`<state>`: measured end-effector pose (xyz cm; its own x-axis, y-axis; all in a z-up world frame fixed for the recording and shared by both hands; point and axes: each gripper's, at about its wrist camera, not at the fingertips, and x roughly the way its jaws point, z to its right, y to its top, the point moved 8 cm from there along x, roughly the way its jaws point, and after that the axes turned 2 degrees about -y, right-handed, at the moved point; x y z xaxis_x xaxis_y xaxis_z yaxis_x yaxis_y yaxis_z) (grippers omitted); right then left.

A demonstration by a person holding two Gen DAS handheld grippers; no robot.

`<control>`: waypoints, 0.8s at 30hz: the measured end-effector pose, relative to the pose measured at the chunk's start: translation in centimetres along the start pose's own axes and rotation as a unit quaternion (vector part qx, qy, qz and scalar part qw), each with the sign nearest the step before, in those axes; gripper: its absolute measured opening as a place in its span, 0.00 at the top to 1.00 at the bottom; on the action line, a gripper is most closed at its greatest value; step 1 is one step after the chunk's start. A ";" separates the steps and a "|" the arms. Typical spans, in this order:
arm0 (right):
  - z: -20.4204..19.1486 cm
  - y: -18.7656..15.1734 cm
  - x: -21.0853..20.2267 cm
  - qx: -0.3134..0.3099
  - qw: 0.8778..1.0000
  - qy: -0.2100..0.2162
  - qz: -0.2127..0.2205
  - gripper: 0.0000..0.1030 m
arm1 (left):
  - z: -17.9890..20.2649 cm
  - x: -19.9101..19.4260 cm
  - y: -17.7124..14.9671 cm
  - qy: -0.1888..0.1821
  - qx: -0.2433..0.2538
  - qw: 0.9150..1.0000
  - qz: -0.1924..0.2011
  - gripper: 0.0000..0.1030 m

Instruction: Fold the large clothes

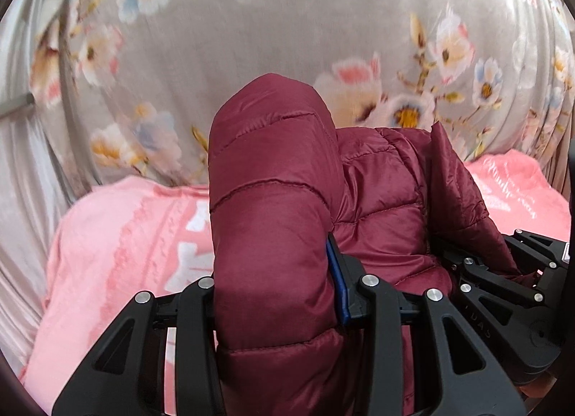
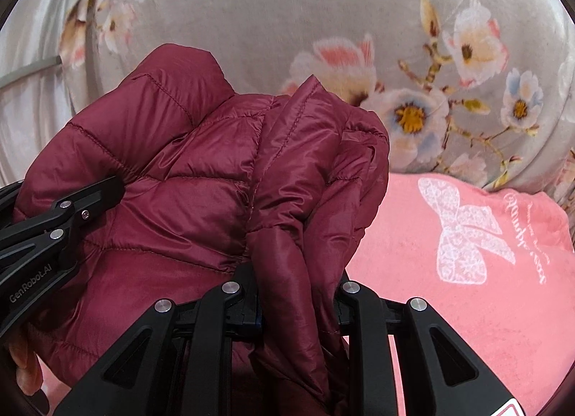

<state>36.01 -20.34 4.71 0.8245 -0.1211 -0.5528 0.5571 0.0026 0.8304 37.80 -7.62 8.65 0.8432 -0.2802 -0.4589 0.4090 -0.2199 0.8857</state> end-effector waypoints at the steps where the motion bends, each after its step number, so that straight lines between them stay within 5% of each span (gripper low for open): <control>1: 0.1 -0.5 0.9 0.001 1.000 -0.001 -0.006 0.80 | 0.0 0.8 -0.4 -0.002 -0.001 1.000 -0.005 0.64; 15: 0.4 -5.2 7.8 0.009 0.998 -0.005 -0.062 0.80 | -0.5 9.0 -6.4 -0.022 -0.029 0.997 -0.069 0.64; 24: 0.2 -5.8 8.7 -0.002 0.998 -0.018 -0.054 0.80 | -1.0 10.9 -8.0 -0.018 -0.032 0.996 -0.077 0.60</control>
<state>39.87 -21.57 -4.91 0.7559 -0.1562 -0.6357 0.6426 -0.0086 0.7662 44.07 -7.94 -3.38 0.7559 -0.2813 -0.5911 0.5552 -0.2031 0.8066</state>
